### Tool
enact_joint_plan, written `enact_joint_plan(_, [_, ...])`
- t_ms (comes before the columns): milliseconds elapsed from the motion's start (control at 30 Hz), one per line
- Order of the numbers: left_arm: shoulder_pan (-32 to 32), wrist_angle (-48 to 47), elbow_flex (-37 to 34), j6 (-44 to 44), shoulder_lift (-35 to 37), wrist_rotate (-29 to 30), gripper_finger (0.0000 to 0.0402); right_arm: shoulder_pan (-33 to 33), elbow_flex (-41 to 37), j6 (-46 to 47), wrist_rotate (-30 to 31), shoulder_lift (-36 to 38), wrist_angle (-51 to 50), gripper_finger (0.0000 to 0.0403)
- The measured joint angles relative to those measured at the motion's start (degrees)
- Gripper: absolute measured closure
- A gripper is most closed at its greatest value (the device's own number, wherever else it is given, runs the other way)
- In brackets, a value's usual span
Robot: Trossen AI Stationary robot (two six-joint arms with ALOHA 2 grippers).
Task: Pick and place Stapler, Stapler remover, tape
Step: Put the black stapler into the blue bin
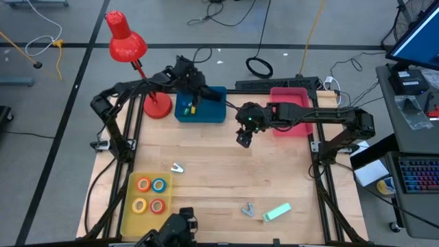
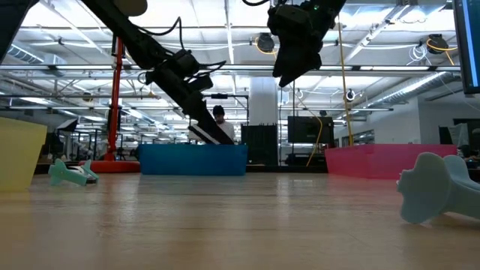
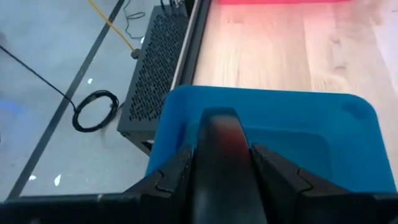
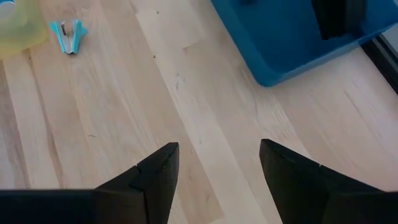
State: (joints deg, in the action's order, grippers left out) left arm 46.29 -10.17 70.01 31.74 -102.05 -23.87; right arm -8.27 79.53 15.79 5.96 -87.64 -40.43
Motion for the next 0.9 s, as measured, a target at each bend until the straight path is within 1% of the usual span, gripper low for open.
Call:
enact_joint_plan(300, [0.11,-0.72,0.02,-1.29,-0.01,0.76,0.0263,0.0,-0.02,-0.15,0.0,0.0,1.24,0.0188])
enact_joint_plan(400, [-0.27,-0.63,0.01,-3.28,-0.01,1.72,0.026,0.0,-0.02,-0.17,0.0,0.0,1.23,0.0186])
enact_joint_plan(667, [-0.14,-2.15,1.02,-9.16,0.01,1.69,0.0265,0.0,-0.02,-0.41,0.0,0.0,1.27,0.0186])
enact_joint_plan(900, [0.72,-5.49,1.02,-9.83,-0.53,2.06,0.0255,0.0,-0.02,-0.45,-0.03,-0.01,2.54,0.019])
